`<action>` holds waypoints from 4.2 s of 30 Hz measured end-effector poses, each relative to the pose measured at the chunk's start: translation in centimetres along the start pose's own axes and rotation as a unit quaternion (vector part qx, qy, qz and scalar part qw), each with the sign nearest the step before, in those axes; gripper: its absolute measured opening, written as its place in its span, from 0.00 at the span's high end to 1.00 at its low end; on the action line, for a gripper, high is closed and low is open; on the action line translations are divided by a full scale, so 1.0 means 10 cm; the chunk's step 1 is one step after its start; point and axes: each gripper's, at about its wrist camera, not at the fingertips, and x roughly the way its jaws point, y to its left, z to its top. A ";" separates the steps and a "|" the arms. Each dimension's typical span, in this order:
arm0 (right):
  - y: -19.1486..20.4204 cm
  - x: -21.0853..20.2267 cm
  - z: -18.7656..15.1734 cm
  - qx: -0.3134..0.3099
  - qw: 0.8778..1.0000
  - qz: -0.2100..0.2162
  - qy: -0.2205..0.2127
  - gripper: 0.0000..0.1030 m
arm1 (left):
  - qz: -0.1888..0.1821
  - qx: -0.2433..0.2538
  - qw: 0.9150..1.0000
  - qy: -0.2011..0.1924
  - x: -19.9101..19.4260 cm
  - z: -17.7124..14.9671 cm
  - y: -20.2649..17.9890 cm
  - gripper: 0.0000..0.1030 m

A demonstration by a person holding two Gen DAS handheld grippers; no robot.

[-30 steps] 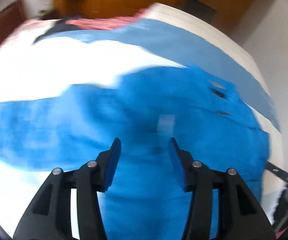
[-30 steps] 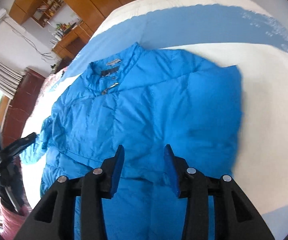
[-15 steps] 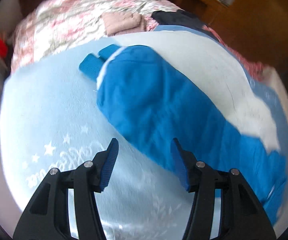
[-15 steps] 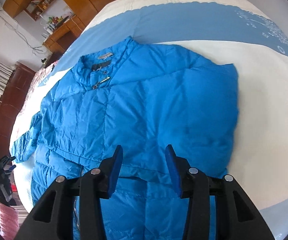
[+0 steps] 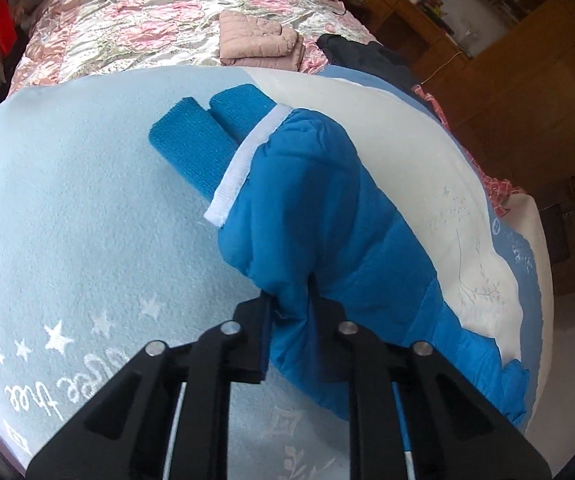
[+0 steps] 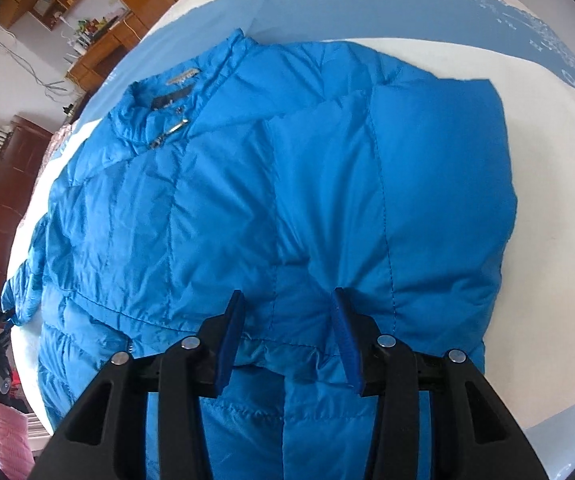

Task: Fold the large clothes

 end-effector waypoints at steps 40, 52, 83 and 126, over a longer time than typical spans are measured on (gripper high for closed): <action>-0.27 -1.05 -0.54 0.013 0.997 0.029 -0.077 0.57 | -0.199 0.425 0.877 0.100 0.04 -3.37 -3.69 0.96; -0.03 -0.91 -0.28 -0.004 0.996 0.056 -0.065 0.57 | -0.260 0.544 0.778 0.178 -0.13 -3.95 -3.54 0.69; 0.72 -0.47 0.35 -0.061 0.993 0.101 -0.031 0.83 | -0.169 0.479 0.854 0.108 -0.01 -2.93 -3.29 0.68; -0.30 -0.87 0.34 0.028 0.996 0.065 -0.062 0.41 | -0.050 0.468 0.875 0.114 0.42 -2.90 -3.49 0.66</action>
